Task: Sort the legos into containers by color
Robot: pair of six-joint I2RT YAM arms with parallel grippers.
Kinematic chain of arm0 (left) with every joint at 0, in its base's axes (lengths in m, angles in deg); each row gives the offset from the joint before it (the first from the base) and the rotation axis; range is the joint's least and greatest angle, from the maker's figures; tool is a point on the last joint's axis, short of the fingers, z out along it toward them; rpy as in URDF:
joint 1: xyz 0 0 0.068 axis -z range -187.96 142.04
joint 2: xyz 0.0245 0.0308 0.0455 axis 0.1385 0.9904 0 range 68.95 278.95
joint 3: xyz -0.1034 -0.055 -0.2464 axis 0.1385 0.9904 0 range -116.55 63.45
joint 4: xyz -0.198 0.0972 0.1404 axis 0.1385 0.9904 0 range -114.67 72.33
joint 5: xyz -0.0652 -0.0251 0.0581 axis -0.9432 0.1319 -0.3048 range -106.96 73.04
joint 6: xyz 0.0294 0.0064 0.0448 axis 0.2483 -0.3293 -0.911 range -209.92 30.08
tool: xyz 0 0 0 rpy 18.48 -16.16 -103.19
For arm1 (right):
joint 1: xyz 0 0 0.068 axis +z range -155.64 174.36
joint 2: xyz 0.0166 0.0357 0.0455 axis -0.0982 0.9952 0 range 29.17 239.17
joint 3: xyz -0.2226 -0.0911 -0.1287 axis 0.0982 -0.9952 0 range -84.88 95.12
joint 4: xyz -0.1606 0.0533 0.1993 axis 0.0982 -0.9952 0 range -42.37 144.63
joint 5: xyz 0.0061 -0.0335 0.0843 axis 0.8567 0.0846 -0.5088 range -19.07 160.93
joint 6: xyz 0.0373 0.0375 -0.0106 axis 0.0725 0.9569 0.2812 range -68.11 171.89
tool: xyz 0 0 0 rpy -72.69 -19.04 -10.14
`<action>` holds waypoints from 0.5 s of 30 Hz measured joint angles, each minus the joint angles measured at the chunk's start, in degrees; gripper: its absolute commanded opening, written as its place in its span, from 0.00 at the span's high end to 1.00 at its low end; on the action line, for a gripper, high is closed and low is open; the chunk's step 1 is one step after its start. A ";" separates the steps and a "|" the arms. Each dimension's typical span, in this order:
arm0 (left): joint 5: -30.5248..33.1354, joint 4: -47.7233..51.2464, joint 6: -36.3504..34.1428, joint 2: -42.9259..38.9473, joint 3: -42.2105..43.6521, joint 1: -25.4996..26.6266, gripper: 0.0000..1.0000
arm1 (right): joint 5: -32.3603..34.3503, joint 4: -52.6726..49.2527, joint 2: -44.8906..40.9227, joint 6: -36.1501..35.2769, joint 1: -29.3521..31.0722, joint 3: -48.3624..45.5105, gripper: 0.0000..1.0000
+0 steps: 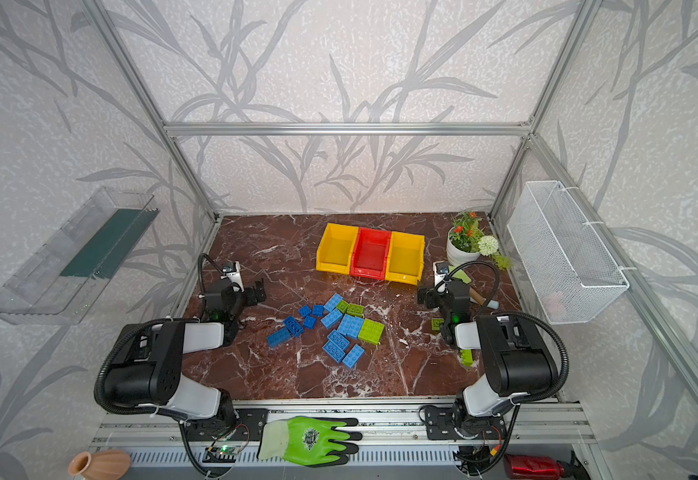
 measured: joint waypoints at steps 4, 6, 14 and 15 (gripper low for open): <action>-0.04 0.00 0.02 0.00 0.00 0.00 0.01 | 0.00 0.00 0.00 0.00 0.00 0.00 0.01; -0.09 0.00 0.00 0.00 0.00 0.00 0.01 | -0.02 0.00 0.00 0.00 0.00 0.00 0.01; -0.28 3.39 0.02 -0.26 -1.77 0.00 0.05 | 5.49 -7.61 -6.84 0.24 2.10 0.66 0.01; -0.11 6.43 -0.04 -0.70 -3.50 0.00 0.07 | 7.13 -10.75 -9.60 0.94 2.51 1.68 0.01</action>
